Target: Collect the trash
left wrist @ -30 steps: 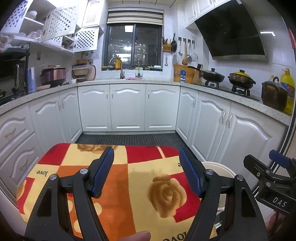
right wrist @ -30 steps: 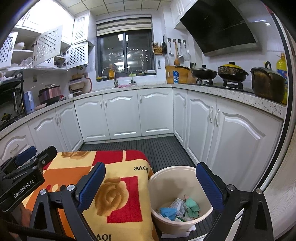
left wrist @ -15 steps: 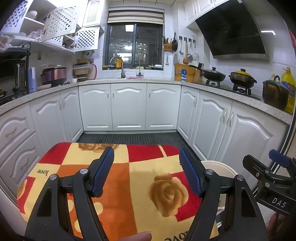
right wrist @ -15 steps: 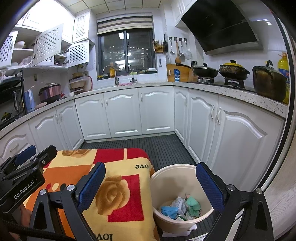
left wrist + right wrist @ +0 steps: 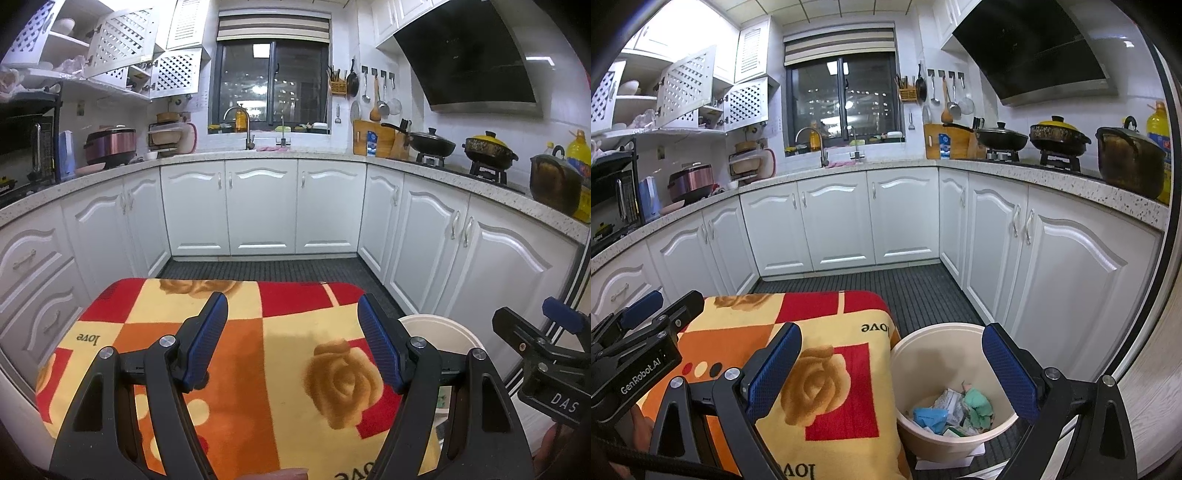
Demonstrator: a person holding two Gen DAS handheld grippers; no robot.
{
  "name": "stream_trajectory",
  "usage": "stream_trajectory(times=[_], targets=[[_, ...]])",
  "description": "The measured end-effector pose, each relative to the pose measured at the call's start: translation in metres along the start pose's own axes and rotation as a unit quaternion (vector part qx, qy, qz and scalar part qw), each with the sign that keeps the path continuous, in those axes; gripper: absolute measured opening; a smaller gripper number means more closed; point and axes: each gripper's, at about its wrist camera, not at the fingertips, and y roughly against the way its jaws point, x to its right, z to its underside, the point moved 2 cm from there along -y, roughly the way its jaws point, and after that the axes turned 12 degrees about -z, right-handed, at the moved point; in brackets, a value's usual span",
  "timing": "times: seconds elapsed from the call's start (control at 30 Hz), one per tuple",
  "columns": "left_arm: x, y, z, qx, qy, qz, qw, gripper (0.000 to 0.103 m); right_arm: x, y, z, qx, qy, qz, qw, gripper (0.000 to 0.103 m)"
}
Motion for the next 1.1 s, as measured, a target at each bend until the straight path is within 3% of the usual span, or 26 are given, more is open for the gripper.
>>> stream_trajectory(times=[1.1], targets=[[0.024,-0.017,0.012,-0.014,-0.043,0.011,0.9989,0.072,0.015,-0.017,0.011,-0.029,-0.017,0.010,0.999,0.097]])
